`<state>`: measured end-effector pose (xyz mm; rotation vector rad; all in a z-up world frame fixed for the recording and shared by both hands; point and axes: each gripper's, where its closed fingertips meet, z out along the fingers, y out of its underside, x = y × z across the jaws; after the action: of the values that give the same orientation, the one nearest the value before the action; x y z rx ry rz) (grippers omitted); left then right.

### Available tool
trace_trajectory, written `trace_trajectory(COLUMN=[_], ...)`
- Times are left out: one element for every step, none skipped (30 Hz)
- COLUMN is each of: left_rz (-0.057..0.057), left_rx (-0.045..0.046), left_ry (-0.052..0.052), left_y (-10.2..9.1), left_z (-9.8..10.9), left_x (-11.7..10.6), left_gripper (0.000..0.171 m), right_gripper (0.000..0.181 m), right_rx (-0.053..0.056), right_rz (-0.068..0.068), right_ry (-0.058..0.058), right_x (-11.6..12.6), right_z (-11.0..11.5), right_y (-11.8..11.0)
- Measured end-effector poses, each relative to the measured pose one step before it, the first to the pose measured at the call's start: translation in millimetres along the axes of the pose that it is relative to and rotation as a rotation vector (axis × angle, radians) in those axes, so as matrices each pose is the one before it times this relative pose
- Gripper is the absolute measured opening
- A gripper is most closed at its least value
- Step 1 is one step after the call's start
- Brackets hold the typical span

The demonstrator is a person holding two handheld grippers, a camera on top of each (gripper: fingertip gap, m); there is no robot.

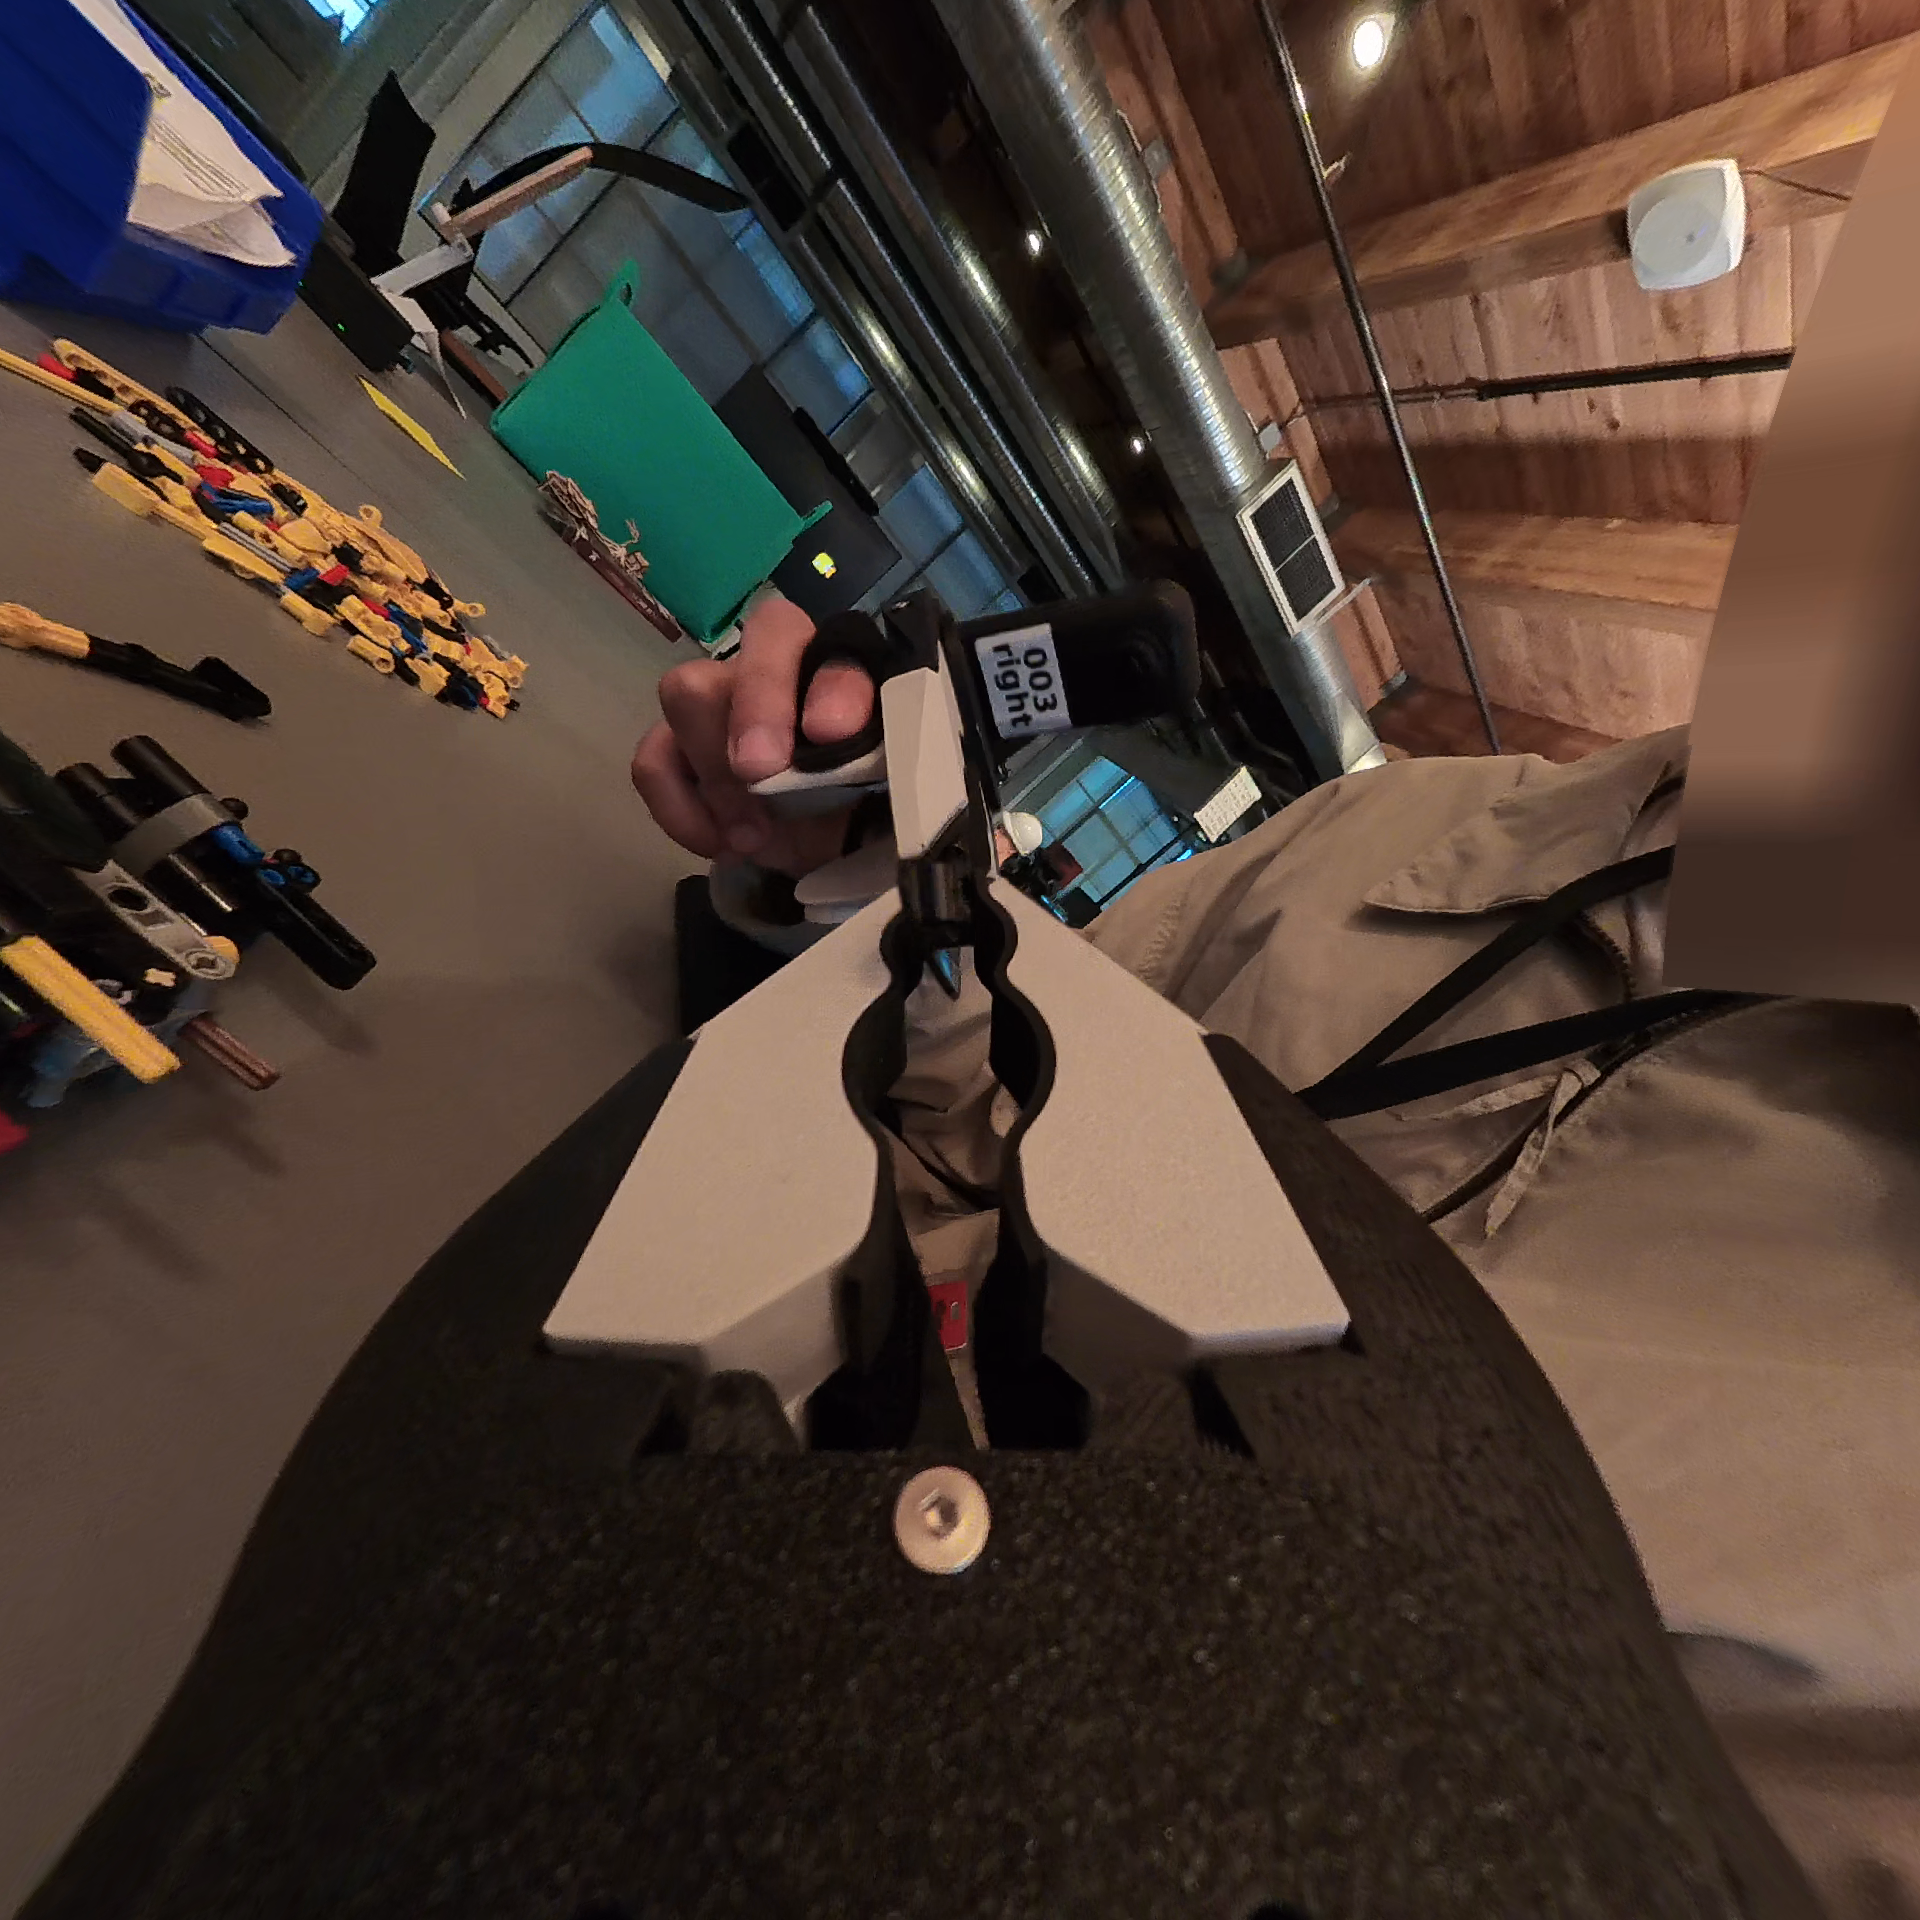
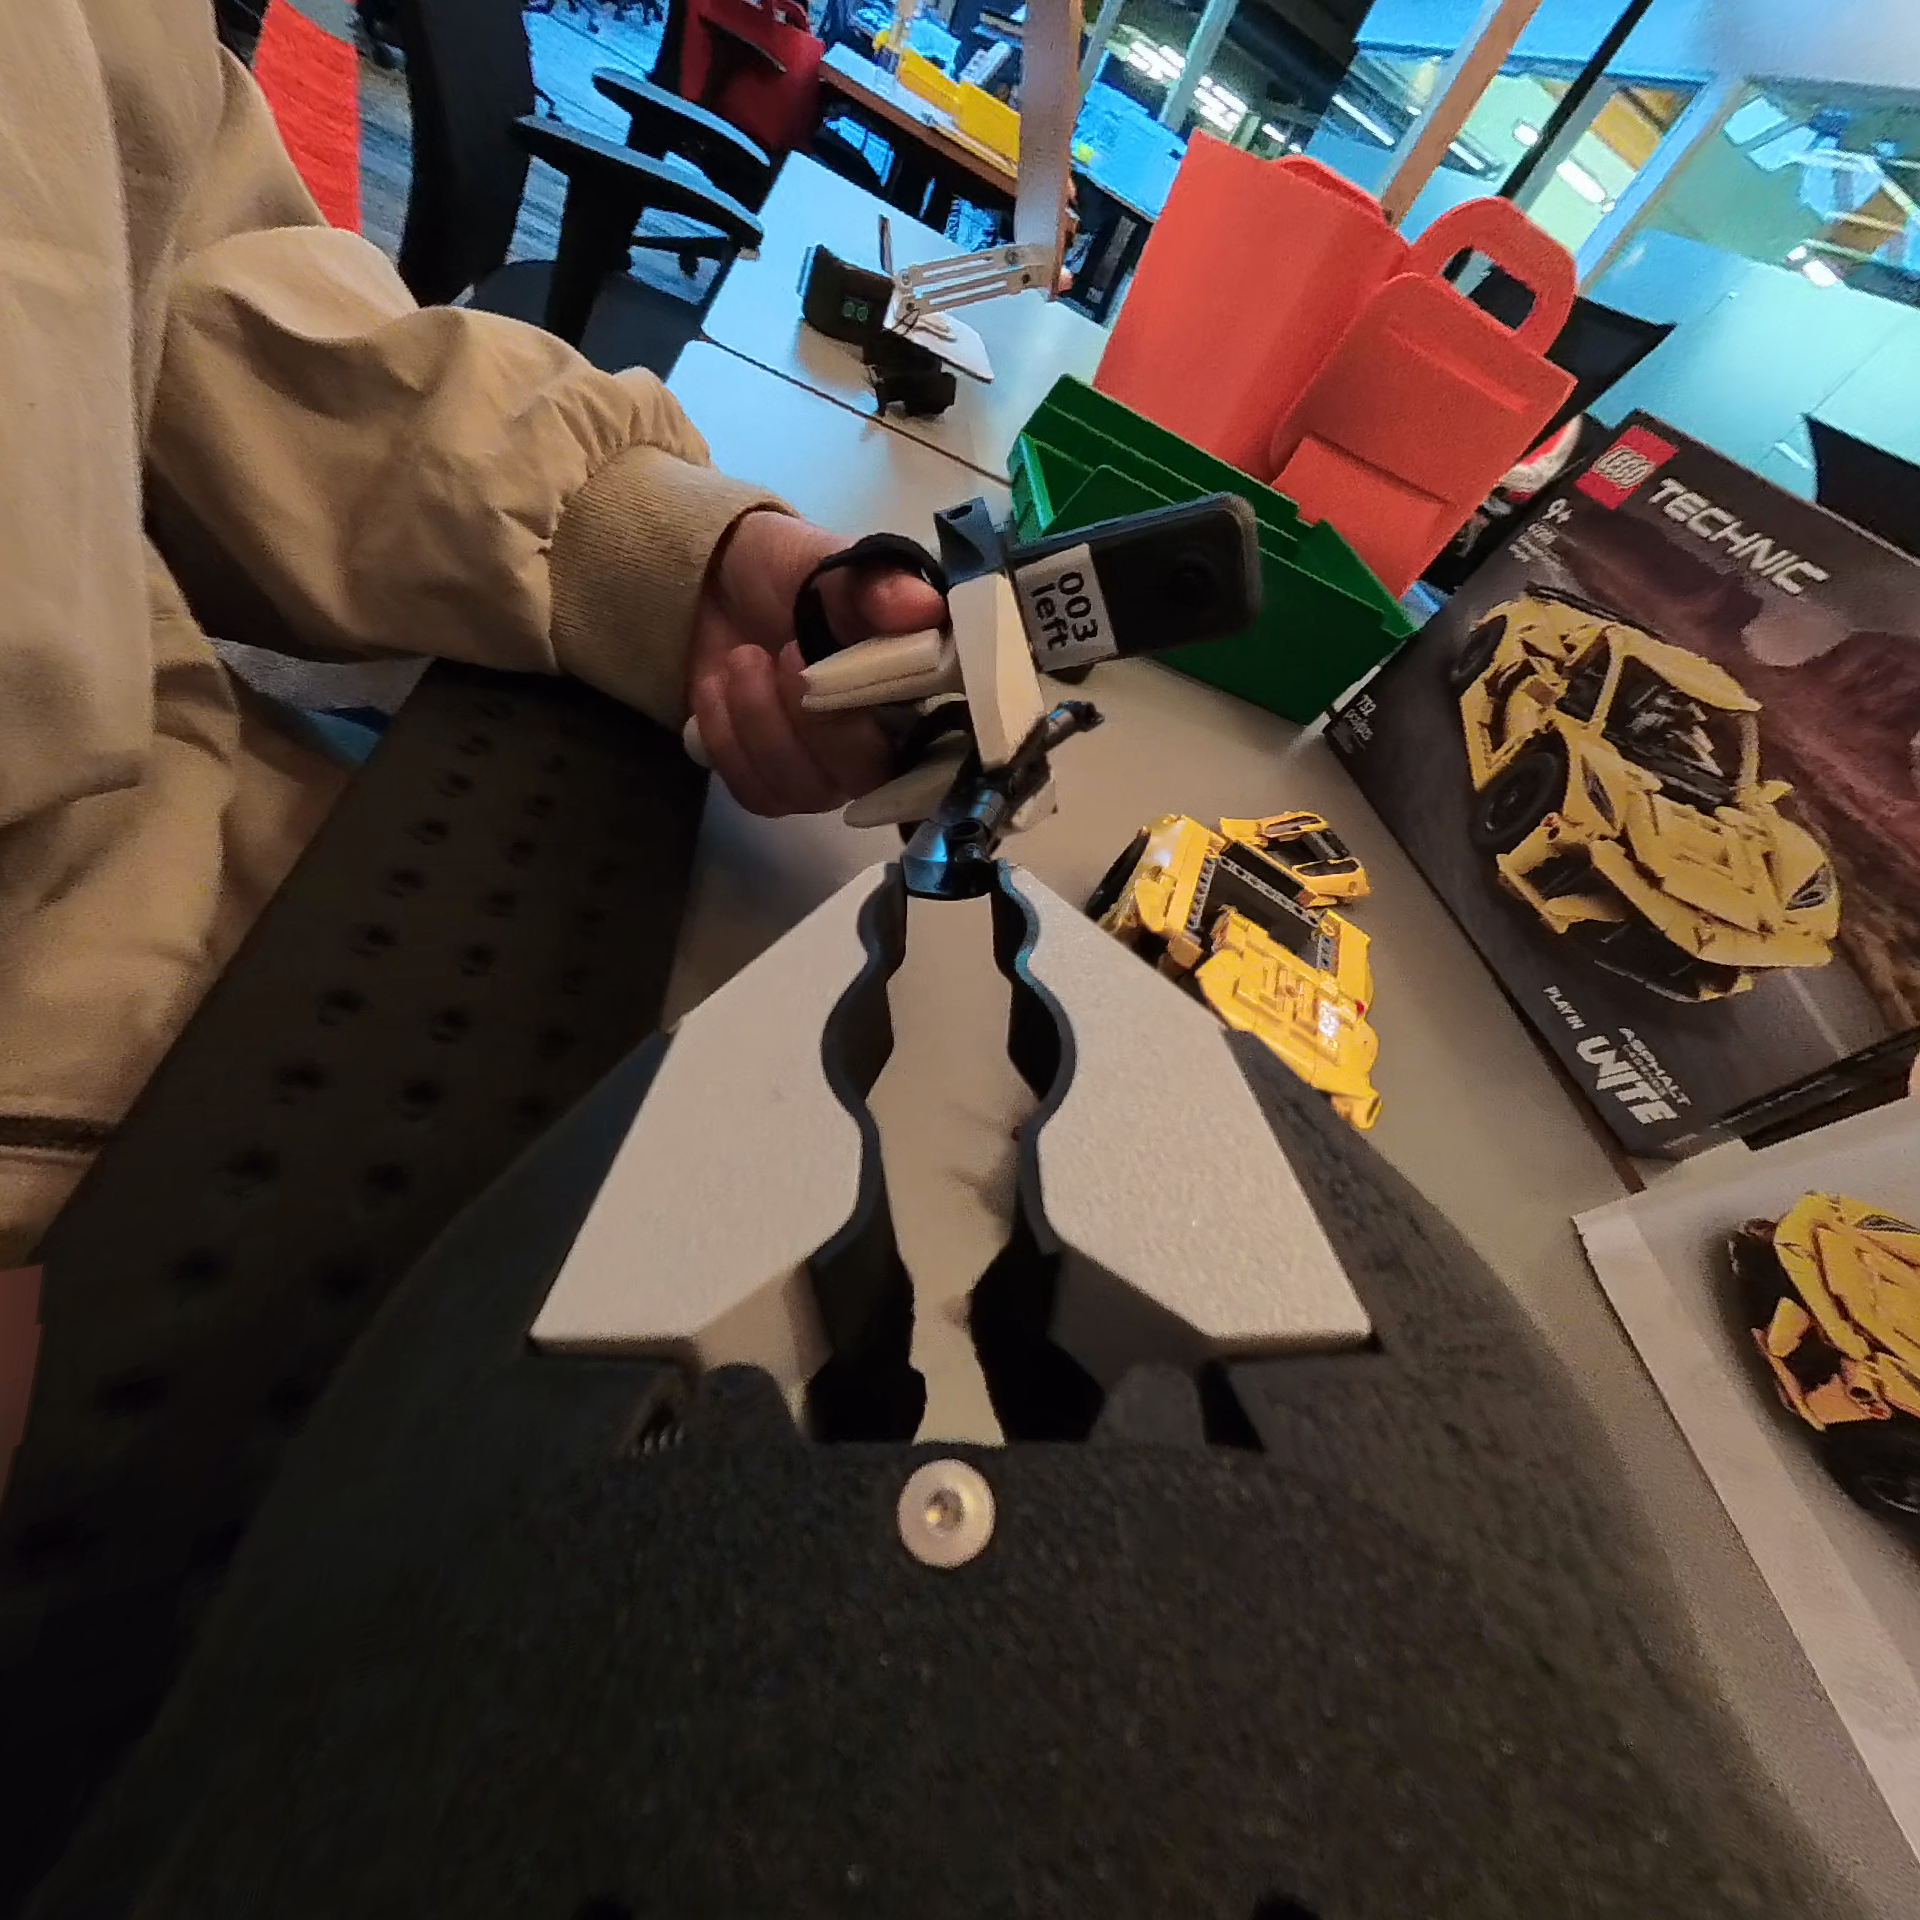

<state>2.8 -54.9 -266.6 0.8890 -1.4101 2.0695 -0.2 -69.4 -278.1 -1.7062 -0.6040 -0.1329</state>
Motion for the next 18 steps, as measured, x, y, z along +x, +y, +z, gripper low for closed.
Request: trace_trajectory(left_rz=[0.0106, 0.0086, 0.0052, 0.0128, 0.0244, 0.0281, 0.0290, 0.0269, 0.0288, 0.0313, 0.0327, 0.0289, 0.0214, 0.0108, 0.0006, 0.0008, 0.0056, 0.0031], left_rx=[-0.01282, -0.01031, -0.00346, -0.00333, -0.00219, 0.00230, 0.00752, 0.01336, 0.01148, 0.00949, 0.01338, 0.01365, 0.01318, 0.00331, -0.00476, 0.00143, -0.00091, -0.00943], left_ry=[-0.0053, -0.0096, -0.0167, -0.0238, -0.0218, -0.0177, -0.0190, -0.0234, -0.0256, -0.0249, -0.0196, -0.0136, -0.0163, -0.0136, -0.0008, 0.0031, 0.0029, 0.0038], left_y=[1.96, 1.86, 0.35, -0.08, -0.33, -1.10, -1.69, -2.44, -2.16, -2.04, -2.78, -2.91, -2.49, -0.60, 0.83, -0.01, 0.17, 1.51], left_z=[1.19, 1.36, 0.20, -0.65, -1.07, -1.48, -1.73, -2.17, -2.13, -1.90, -1.71, -1.33, -1.03, -0.60, 0.13, 0.41, 0.72, 0.85], left_x=[-0.17, -1.05, -2.41, -2.66, -1.74, -0.67, -0.70, -1.71, -2.12, -1.79, -0.66, 0.01, -1.05, -1.75, -0.38, 0.57, 0.97, 0.95], left_gripper=[0.006, 0.006, 0.006, 0.006, 0.006, 0.006, 0.006, 0.006, 0.006, 0.006, 0.006, 0.006, 0.006, 0.006, 0.006, 0.006, 0.006, 0.006], right_gripper=[0.015, 0.015, 0.015, 0.015, 0.015, 0.017, 0.025, 0.033, 0.026, 0.023, 0.024, 0.023, 0.023, 0.020, 0.017, 0.013, 0.007, 0.004], right_rx=[-0.0069, -0.0063, -0.0153, -0.0144, 0.0033, 0.0347, 0.0549, 0.0423, 0.0156, 0.0232, 0.0187, 0.0114, 0.0047, 0.0091, 0.0116, 0.0059, -0.0031, -0.0138], right_rz=[0.0007, 0.0032, 0.0049, 0.0202, 0.0535, 0.0877, 0.1133, 0.1121, 0.1198, 0.1203, 0.0889, 0.0610, 0.0355, 0.0190, 0.0087, 0.0037, 0.0045, 0.0111], right_ry=[-0.0201, -0.0112, 0.0027, 0.0027, -0.0015, -0.0113, -0.0012, 0.0082, 0.0093, -0.0073, -0.0188, -0.0093, -0.0159, -0.0147, 0.0034, 0.0073, 0.0000, -0.0093], right_x=[-1.64, -0.69, 1.49, 1.41, 0.82, 0.01, 2.57, 5.53, 6.00, 3.23, 1.11, 1.73, -0.72, -2.02, 0.22, 1.09, 0.72, -0.45], right_z=[-2.08, -1.30, -0.27, 0.76, 1.09, 0.12, -1.02, -1.03, -1.26, 0.27, 1.55, 2.02, 2.12, 1.48, 0.95, 1.20, 1.50, 1.59], right_y=[1.15, 1.62, 3.58, 4.26, 2.78, -0.69, -2.69, -1.50, 0.56, -0.70, 0.18, 1.11, 1.67, -0.32, -2.01, -1.24, 0.42, 1.79])
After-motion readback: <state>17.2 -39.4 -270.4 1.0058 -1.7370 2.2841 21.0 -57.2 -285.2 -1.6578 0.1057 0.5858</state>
